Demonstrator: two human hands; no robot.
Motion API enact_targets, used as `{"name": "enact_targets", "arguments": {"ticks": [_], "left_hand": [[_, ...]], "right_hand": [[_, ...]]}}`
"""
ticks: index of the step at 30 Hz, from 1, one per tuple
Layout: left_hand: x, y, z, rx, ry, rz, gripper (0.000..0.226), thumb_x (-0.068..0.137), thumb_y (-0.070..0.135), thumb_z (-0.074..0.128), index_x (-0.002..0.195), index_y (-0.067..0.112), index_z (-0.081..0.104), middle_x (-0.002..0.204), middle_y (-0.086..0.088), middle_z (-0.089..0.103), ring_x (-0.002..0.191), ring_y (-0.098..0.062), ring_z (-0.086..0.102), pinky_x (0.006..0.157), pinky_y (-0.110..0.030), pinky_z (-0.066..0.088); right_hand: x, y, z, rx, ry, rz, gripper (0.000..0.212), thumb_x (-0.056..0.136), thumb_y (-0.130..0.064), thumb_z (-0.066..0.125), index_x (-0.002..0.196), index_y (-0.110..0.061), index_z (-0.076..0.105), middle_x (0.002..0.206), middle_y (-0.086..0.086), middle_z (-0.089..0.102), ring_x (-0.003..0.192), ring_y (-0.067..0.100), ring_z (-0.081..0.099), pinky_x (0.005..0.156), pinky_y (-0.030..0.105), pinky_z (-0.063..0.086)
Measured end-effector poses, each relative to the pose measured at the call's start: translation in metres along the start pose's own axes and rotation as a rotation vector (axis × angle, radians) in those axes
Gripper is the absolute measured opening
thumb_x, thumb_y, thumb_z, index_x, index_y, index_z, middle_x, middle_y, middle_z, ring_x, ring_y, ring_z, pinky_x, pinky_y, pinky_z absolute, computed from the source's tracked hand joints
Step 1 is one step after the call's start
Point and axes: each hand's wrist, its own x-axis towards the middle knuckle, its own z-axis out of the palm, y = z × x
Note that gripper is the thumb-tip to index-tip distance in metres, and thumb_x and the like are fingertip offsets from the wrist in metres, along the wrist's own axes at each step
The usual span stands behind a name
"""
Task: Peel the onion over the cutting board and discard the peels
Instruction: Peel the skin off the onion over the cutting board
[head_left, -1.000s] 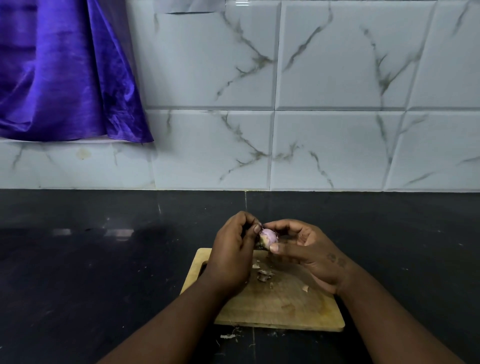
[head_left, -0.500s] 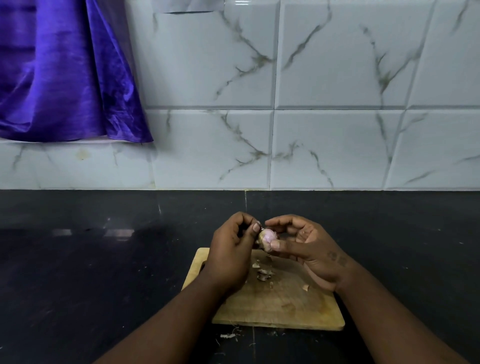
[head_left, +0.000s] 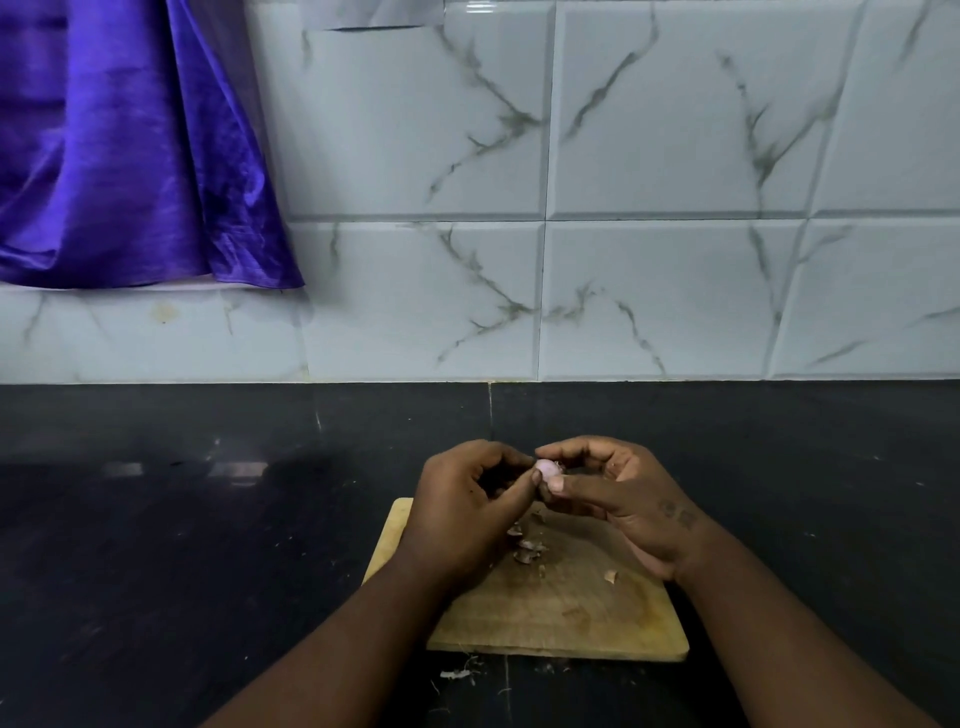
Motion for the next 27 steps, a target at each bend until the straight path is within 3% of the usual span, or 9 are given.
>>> {"name": "enact_targets", "arguments": {"ticks": [5,13,17,22,27], "left_hand": [[0.0007,-0.0027,-0.0012,0.079,0.033,0.098,0.011,0.094,0.014,0.08,0.099,0.023,0.084,0.089,0.011,0.08,0.085,-0.006,0.076,0.073,-0.033,0.063],[0.0007,-0.0003,0.0002,0.186,0.029,0.107,0.015,0.1,0.013,0.069,0.094,0.026,0.07,0.089,0.012,0.069,0.084,-0.007,0.066,0.069,-0.029,0.056],[0.0023,-0.0022,0.0011,0.209,0.018,0.013,0.018,0.103,0.016,0.063,0.089,0.028,0.061,0.082,0.009,0.062,0.074,-0.009,0.057,0.062,-0.022,0.044],[0.0013,-0.0026,-0.0003,0.13,-0.028,0.012,0.024,0.09,0.006,0.068,0.095,0.029,0.073,0.086,0.01,0.071,0.08,-0.01,0.067,0.067,-0.032,0.057],[0.0005,-0.0026,-0.0013,0.075,0.021,0.093,0.012,0.096,0.021,0.074,0.107,0.026,0.079,0.097,0.013,0.076,0.091,-0.008,0.073,0.076,-0.032,0.062]], "right_hand": [[0.0,-0.001,-0.0014,0.052,0.004,-0.005,0.036,0.075,-0.004,0.084,0.11,-0.004,0.079,0.105,0.023,0.08,0.094,0.029,0.078,0.083,0.034,0.064],[0.0012,0.004,0.001,0.032,-0.019,-0.05,0.04,0.07,-0.009,0.087,0.109,-0.007,0.08,0.11,0.022,0.079,0.104,0.035,0.076,0.097,0.049,0.06],[0.0021,0.0039,0.0005,0.054,-0.055,-0.077,0.04,0.074,-0.001,0.081,0.114,-0.003,0.077,0.114,0.023,0.078,0.105,0.033,0.076,0.094,0.043,0.062],[0.0044,0.0042,-0.0037,0.112,-0.028,-0.008,0.029,0.088,0.004,0.071,0.116,-0.001,0.075,0.115,0.025,0.077,0.101,0.031,0.075,0.083,0.037,0.065],[0.0046,0.0061,-0.0031,0.028,-0.037,0.043,0.021,0.091,-0.01,0.074,0.111,-0.002,0.075,0.097,0.019,0.076,0.085,0.023,0.072,0.076,0.037,0.06]]}}
